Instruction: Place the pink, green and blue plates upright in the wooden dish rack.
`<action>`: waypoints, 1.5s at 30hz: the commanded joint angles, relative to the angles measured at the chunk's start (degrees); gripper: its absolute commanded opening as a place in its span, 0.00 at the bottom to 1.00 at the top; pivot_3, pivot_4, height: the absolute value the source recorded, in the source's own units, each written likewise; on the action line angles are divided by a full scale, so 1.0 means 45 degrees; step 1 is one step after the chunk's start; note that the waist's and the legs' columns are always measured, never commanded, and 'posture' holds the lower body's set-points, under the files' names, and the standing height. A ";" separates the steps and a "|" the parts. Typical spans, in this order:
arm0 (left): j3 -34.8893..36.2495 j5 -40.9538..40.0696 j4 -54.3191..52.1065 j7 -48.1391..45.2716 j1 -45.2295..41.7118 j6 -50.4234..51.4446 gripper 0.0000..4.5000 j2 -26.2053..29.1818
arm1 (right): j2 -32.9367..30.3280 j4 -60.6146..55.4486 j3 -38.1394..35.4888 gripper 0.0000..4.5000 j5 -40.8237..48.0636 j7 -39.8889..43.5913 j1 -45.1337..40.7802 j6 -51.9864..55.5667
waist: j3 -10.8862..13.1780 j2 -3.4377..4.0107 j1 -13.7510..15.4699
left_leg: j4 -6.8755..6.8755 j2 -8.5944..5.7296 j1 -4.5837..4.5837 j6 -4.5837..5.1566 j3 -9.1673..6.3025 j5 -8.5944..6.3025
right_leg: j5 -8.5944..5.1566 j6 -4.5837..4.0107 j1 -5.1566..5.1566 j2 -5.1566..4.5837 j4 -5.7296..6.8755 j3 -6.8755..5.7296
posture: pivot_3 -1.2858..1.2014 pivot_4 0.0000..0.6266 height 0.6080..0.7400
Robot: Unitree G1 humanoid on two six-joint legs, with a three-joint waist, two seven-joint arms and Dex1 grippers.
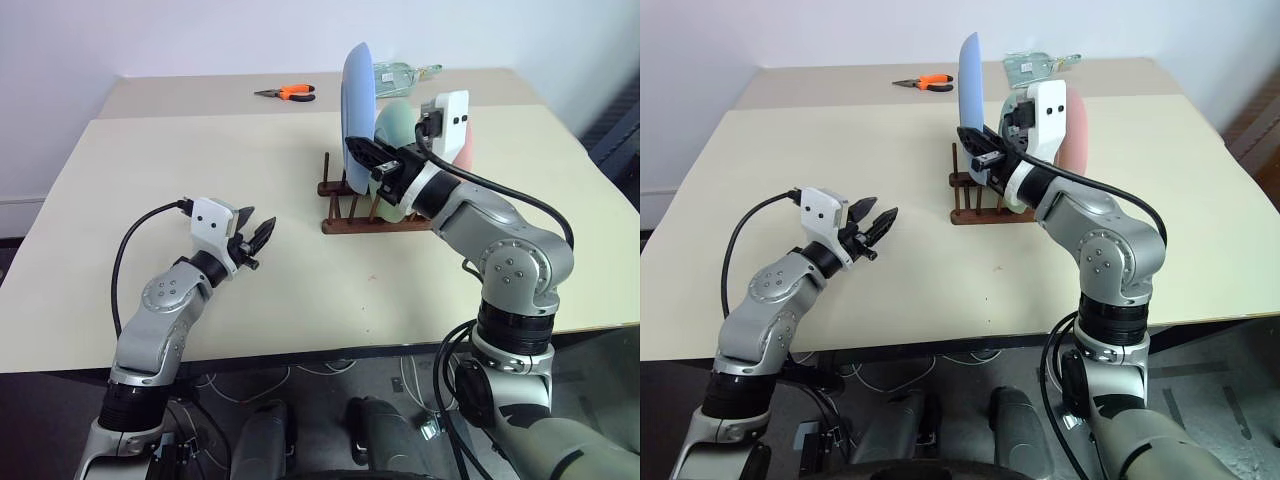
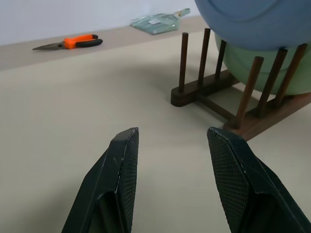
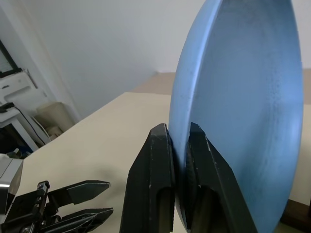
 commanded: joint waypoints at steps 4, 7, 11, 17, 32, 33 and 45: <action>0.0214 0.0072 -0.0752 0.0024 0.0153 0.0037 0.50 -0.0092 | -0.0360 -0.0557 0.0035 0.00 0.0496 0.0347 -0.0686 -0.0345 | 0.0000 0.0000 0.0001 | 0.0000 0.0000 0.0000 0.0002 0.0002 0.0001 | 0.0001 0.0001 0.0000 0.0005 0.0000 -0.0001 | 0.52 0.24 1.00; 0.0192 0.0066 -0.0867 0.0025 0.0225 0.0099 0.50 -0.0141 | -0.0362 -0.0826 0.0058 0.00 0.0824 0.0317 -0.0853 -0.0141 | 0.0000 0.0000 0.0014 | 0.0000 0.0000 0.0000 0.0003 0.0002 0.0001 | 0.0000 0.0001 0.0000 0.0007 0.0002 -0.0001 | 0.52 0.24 1.00; 0.0183 0.0032 -0.0898 0.0000 0.0143 0.0165 0.50 -0.0222 | -0.0344 -0.0519 0.0344 0.00 0.0636 -0.0019 -0.0660 -0.0024 | 0.0000 -0.0001 0.0036 | 0.0001 0.0000 0.0000 0.0006 0.0001 0.0003 | 0.0001 0.0002 0.0005 0.0007 0.0001 -0.0001 | 0.52 0.24 1.00; 0.0220 -0.0011 -0.0830 -0.0099 0.0045 0.0144 0.50 -0.0268 | -0.0125 0.0777 0.0359 0.00 0.0622 -0.0374 -0.0266 0.0362 | -0.0001 -0.0002 0.0034 | 0.0002 -0.0001 0.0000 0.0013 0.0003 0.0008 | 0.0001 0.0003 0.0010 0.0007 0.0000 -0.0002 | 0.52 0.24 1.00; 0.0177 0.0058 -0.1277 -0.0002 0.0418 0.0434 0.51 -0.0312 | -0.2995 0.0440 0.2715 0.85 -0.3082 0.1871 -0.0442 -0.3824 | 0.0000 -0.0002 0.0052 | 0.0004 -0.0002 0.0001 0.0014 0.0004 0.0008 | 0.0001 0.0004 0.0011 0.0024 -0.0004 -0.0003 | 0.52 0.24 1.00; 0.0205 0.0017 -0.1290 -0.0009 0.0429 0.0496 0.51 -0.0310 | -0.3482 0.0260 0.2667 0.85 -0.3324 0.2146 -0.0304 -0.4100 | 0.0000 -0.0003 0.0064 | 0.0004 -0.0001 0.0001 0.0014 0.0003 0.0008 | 0.0001 0.0004 0.0011 0.0025 -0.0003 -0.0003 | 0.52 0.24 1.00; 0.2012 0.0660 0.0532 -0.1247 0.2269 -0.0894 0.51 0.1780 | -0.8372 -0.0282 -0.2956 0.85 -0.0975 0.7826 0.7069 -0.4799 | 0.0004 -0.0005 0.0212 | -0.0029 0.0018 0.0120 0.0045 0.0002 -0.0012 | -0.0005 -0.0003 0.0141 0.0020 -0.0076 -0.0007 | 0.52 0.24 1.00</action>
